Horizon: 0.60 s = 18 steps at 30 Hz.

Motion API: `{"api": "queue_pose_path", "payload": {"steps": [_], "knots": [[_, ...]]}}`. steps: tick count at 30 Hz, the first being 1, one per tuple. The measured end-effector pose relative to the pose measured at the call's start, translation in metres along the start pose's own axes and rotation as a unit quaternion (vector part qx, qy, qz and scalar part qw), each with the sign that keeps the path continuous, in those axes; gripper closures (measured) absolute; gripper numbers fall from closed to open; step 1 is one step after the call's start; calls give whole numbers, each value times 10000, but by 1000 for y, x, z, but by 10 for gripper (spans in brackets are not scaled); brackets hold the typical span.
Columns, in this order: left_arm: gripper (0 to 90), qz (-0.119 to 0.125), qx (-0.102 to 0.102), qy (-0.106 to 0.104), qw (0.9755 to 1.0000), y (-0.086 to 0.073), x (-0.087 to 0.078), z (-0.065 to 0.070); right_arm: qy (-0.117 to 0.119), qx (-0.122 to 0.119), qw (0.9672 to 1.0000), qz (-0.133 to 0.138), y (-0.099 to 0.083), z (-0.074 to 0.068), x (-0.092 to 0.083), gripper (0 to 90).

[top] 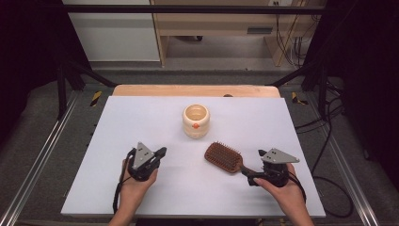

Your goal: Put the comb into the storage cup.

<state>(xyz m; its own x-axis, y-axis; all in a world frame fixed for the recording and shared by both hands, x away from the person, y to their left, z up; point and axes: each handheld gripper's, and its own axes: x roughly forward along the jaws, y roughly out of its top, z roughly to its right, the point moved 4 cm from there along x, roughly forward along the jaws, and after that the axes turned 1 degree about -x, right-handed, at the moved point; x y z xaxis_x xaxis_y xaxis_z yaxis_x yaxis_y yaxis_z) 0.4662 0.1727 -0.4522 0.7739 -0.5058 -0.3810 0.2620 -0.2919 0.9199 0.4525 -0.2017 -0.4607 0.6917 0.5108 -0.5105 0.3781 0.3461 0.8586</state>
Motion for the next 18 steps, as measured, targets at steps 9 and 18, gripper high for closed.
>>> {"api": "queue_pose_path", "payload": {"steps": [9, 18], "knots": [[347, 506, -251, 499, 9972, -10, -38, -18, 123, -221, 9991, -348, 6, -2, 2, 113], [86, 565, -601, 725, 9939, -24, -42, -36, 216, -254, 9976, -606, 7, -1, 7, 124]]}}
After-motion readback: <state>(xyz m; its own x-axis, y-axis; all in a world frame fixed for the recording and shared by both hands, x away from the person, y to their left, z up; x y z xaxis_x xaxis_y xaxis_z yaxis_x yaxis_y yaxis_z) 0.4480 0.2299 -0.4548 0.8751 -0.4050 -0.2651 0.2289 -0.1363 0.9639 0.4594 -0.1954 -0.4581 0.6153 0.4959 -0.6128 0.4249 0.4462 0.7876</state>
